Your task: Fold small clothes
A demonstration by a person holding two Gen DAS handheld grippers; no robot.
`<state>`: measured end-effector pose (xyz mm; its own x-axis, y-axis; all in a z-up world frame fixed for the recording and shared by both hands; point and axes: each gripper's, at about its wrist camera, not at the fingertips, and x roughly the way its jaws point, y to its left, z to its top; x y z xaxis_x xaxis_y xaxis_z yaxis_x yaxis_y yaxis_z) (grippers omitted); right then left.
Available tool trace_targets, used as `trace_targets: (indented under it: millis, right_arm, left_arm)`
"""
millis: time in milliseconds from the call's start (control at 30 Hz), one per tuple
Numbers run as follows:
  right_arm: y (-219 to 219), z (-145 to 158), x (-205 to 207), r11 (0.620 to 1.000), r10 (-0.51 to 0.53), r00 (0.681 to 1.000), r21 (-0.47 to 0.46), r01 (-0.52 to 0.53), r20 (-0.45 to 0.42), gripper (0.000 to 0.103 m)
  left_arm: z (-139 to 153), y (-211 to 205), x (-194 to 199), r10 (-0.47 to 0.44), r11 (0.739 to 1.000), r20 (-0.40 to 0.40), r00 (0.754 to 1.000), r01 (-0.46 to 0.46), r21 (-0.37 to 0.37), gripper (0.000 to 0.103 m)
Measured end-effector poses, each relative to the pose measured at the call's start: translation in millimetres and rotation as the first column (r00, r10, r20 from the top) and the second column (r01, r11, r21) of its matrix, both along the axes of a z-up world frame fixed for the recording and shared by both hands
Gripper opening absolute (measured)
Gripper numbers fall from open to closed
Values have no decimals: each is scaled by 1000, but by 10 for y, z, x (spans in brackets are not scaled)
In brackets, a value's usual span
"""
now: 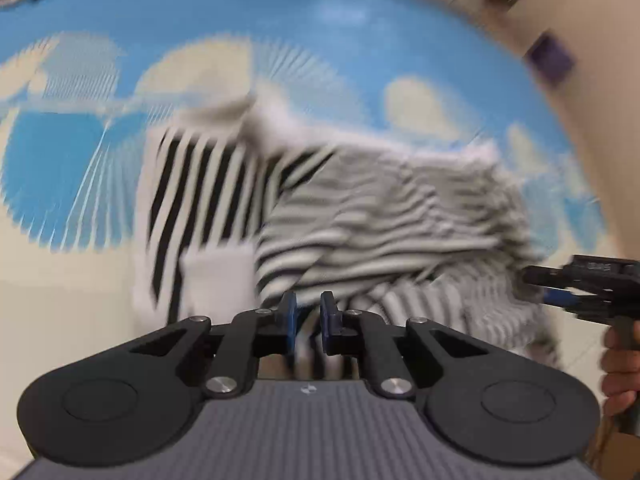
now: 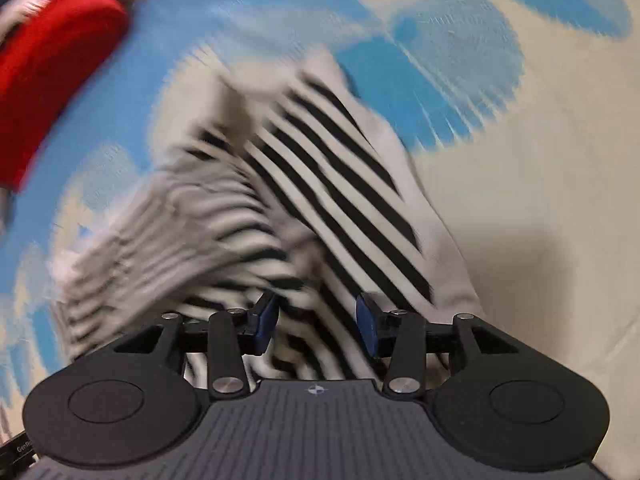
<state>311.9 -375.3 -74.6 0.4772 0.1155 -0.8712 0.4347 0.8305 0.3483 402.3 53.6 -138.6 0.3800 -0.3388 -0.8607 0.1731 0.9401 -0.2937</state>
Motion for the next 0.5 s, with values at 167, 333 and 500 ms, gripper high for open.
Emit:
trace_targets:
  millis: [167, 333, 500]
  right_arm:
    - [-34, -322, -11, 999, -34, 984, 14, 37, -173, 50]
    - [5, 386, -279, 993, -24, 999, -118, 29, 43, 49]
    - [-38, 1187, -1183, 984, -86, 962, -131, 124, 260, 58]
  left_arm:
    - [-478, -48, -1, 1, 994, -171, 985, 18, 109, 12]
    - [164, -32, -276, 2, 998, 54, 999, -6, 65, 22]
    - [916, 384, -917, 132, 989, 266, 955, -143, 22, 24]
